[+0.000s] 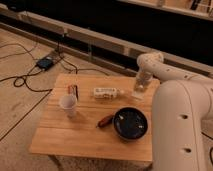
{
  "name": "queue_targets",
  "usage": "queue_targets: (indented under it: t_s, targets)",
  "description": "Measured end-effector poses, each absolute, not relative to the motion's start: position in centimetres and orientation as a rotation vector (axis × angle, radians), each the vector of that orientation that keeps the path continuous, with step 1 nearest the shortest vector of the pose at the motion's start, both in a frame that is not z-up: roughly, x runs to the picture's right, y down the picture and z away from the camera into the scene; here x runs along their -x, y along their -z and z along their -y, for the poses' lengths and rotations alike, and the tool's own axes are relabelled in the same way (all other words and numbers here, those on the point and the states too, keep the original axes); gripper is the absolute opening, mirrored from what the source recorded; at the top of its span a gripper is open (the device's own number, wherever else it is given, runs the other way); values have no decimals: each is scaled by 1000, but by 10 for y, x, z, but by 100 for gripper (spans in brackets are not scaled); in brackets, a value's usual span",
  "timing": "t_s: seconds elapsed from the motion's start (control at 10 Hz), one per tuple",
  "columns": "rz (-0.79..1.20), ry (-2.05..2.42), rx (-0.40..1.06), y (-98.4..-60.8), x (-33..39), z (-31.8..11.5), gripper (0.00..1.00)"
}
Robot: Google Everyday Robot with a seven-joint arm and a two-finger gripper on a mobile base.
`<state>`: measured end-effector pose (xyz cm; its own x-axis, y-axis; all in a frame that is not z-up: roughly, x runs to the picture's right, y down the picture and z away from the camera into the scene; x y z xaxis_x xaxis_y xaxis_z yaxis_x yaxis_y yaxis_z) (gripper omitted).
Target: Place the white sponge in the ceramic cup
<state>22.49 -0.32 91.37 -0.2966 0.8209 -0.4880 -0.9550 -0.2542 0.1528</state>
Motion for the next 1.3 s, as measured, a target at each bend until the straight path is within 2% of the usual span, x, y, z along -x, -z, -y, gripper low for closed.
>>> queue_targets:
  t_s: [0.2, 0.5, 1.3]
  targets:
    - [-386, -1716, 338, -891, -181, 32, 0]
    - [-246, -1540, 343, -861, -111, 47, 0]
    - [-18, -1268, 410, -811, 6, 32, 0]
